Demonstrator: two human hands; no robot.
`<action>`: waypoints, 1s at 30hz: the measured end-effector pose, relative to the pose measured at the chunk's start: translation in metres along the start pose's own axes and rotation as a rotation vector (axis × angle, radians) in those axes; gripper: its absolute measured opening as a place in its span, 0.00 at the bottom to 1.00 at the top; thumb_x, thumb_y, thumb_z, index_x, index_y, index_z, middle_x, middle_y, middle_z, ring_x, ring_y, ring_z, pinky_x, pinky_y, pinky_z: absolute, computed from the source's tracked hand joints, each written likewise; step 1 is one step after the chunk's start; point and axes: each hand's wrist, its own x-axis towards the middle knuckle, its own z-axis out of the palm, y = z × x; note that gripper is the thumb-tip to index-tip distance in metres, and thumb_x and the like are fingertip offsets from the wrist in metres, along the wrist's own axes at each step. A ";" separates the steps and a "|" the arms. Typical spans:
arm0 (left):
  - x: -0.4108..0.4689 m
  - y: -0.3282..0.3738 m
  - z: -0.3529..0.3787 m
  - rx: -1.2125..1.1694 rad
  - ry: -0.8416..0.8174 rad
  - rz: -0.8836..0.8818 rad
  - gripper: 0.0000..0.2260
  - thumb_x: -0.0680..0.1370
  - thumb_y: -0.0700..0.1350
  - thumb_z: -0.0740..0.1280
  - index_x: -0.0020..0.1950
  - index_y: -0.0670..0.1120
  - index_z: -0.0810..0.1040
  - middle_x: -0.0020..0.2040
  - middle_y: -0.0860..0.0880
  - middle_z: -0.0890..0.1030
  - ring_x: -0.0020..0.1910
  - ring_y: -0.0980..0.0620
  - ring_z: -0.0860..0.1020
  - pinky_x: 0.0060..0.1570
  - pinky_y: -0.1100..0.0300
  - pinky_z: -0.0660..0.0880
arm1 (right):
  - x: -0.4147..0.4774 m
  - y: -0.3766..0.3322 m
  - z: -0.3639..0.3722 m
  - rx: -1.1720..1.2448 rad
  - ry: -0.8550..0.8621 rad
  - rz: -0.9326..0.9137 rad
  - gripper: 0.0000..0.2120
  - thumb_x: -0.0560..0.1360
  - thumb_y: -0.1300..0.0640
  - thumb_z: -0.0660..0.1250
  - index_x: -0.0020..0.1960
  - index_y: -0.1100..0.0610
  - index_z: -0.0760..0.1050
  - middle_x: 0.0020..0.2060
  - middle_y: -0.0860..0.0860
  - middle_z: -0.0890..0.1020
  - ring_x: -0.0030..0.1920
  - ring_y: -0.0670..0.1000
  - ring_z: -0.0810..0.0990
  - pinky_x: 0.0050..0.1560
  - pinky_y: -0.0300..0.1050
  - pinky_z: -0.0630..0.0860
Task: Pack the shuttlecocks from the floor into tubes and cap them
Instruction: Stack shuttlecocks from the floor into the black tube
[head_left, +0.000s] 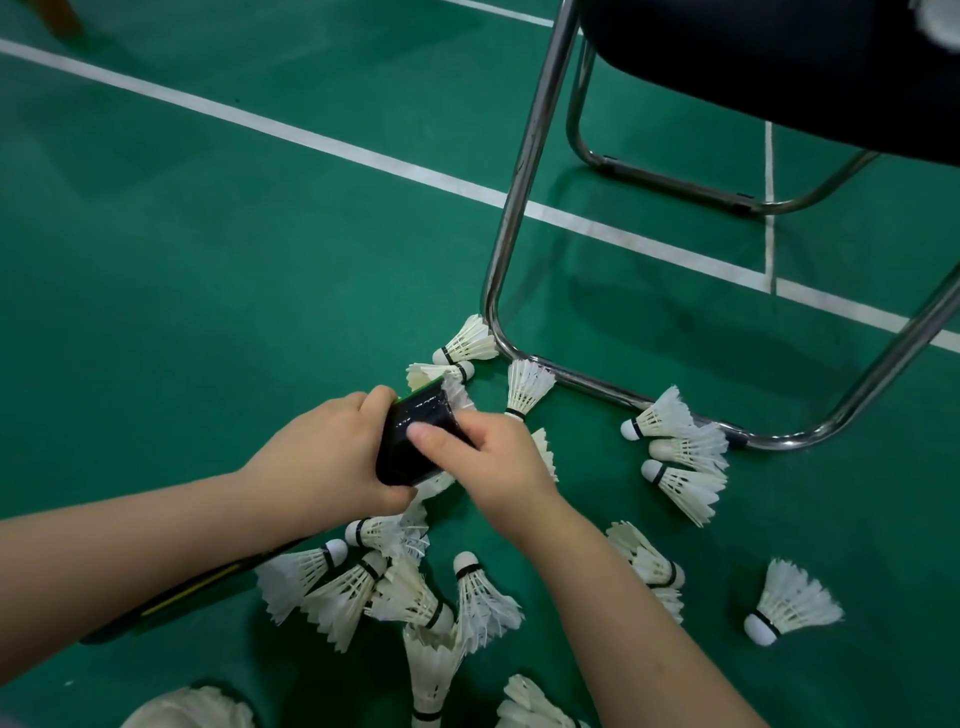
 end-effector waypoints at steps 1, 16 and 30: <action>0.001 0.000 0.001 0.019 -0.009 0.006 0.21 0.66 0.57 0.69 0.51 0.49 0.66 0.42 0.53 0.73 0.39 0.55 0.73 0.36 0.61 0.73 | 0.003 0.001 -0.002 -0.001 -0.058 0.051 0.13 0.63 0.43 0.66 0.32 0.52 0.76 0.29 0.47 0.77 0.34 0.49 0.74 0.39 0.46 0.71; 0.011 -0.014 0.001 0.009 -0.001 0.059 0.32 0.65 0.64 0.70 0.63 0.50 0.65 0.49 0.54 0.72 0.46 0.55 0.69 0.43 0.63 0.68 | 0.066 0.064 -0.067 -0.169 0.491 0.114 0.06 0.76 0.55 0.63 0.52 0.51 0.77 0.49 0.46 0.80 0.51 0.47 0.77 0.50 0.40 0.72; 0.012 -0.030 -0.002 -0.055 0.020 0.104 0.39 0.58 0.73 0.57 0.63 0.53 0.65 0.49 0.59 0.69 0.46 0.59 0.67 0.45 0.64 0.64 | 0.095 0.126 -0.063 -0.620 0.450 0.291 0.21 0.73 0.49 0.67 0.63 0.58 0.71 0.59 0.56 0.74 0.63 0.58 0.67 0.62 0.53 0.65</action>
